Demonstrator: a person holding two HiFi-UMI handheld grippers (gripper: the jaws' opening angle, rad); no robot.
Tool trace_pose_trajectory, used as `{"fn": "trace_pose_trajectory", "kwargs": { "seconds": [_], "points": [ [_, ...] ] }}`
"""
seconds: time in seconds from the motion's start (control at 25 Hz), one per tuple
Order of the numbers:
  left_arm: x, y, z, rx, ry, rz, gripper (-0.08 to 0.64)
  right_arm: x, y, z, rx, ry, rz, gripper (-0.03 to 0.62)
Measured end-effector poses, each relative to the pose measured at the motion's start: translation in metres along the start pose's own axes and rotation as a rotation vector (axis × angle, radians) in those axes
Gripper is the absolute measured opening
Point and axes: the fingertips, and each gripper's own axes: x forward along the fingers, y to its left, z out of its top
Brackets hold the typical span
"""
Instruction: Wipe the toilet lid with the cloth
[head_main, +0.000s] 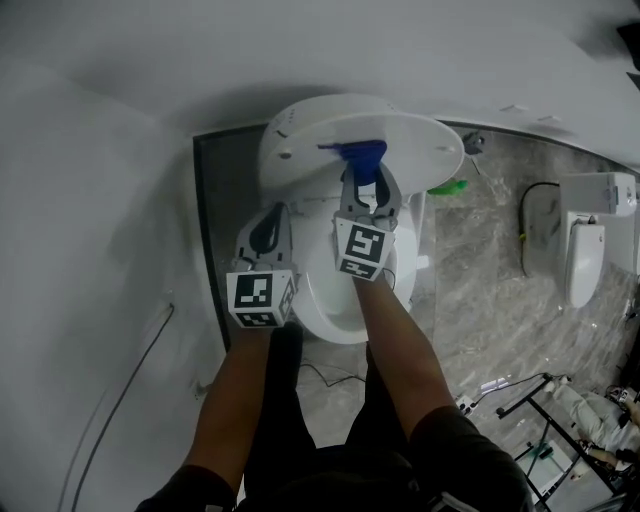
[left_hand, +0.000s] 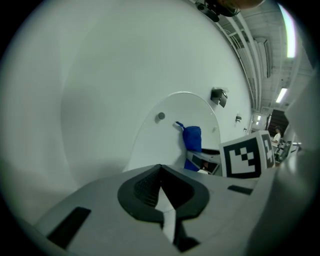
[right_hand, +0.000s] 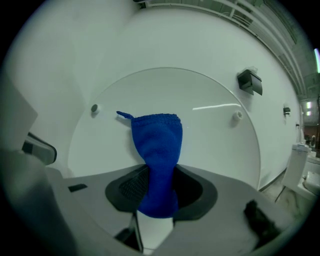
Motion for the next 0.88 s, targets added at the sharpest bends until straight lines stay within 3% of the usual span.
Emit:
{"fn": "trace_pose_trajectory", "kwargs": {
  "seconds": [0.36,0.52,0.72,0.88],
  "points": [
    [0.027,-0.070,-0.006,0.003,0.008,-0.054,0.006,-0.018,-0.107,-0.023,0.018,0.039,-0.172,0.137],
    [0.038,-0.087,-0.002,0.007,-0.010,-0.064,0.006,-0.024,-0.137,-0.027,0.003,0.043,-0.189,0.137],
    [0.036,-0.080,0.001,0.000,-0.042,-0.038,0.006,-0.036,-0.122,-0.020,-0.006,0.009,-0.127,0.137],
    [0.018,-0.051,-0.005,-0.006,-0.046,0.006,0.006,-0.044,-0.063,-0.011,0.002,-0.018,-0.016,0.137]
  ]
}}
